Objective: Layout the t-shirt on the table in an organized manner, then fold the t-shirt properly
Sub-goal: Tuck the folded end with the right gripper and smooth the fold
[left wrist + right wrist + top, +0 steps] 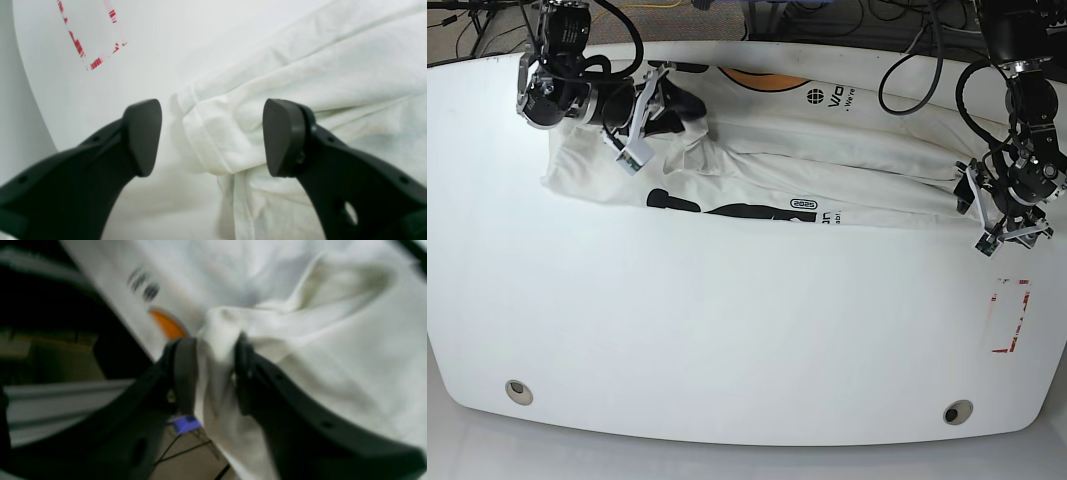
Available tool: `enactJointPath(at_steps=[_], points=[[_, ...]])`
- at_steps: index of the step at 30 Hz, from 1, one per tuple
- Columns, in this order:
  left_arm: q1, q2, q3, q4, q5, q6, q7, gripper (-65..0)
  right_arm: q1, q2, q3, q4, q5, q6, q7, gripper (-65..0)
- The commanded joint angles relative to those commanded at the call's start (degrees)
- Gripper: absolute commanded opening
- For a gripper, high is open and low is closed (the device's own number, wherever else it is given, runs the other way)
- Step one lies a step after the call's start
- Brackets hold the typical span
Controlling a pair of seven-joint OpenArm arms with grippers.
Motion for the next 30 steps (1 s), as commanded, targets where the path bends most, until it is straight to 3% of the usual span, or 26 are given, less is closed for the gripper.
enactJointPath(at_steps=[4,9,16,25,30], points=[[0.00,0.00,0.00,0.00,0.00,0.00,0.00,-20.4,-0.70,2.02,-1.14,-0.09,0.00,0.00,0.00,-29.6],[0.09,0.00,0.00,0.00,0.00,0.00,0.00,-20.4,-0.26,3.60,0.70,-0.18,-0.26,0.00,0.26,-29.3],[0.26,0.00,0.00,0.09,0.00,0.00,0.00,-20.4,2.37,0.35,8.53,-0.97,-0.35,0.00,0.35,-29.0],[0.26,0.09,0.00,0.09,0.00,0.00,0.00,-20.4,7.21,-5.54,7.91,-10.11,-0.35,0.00,0.35,-29.2],[0.18,0.09,0.00,0.18,0.00,0.00,0.00,-20.4,8.18,-7.38,2.37,-10.73,-0.35,0.00,0.35,-29.3]])
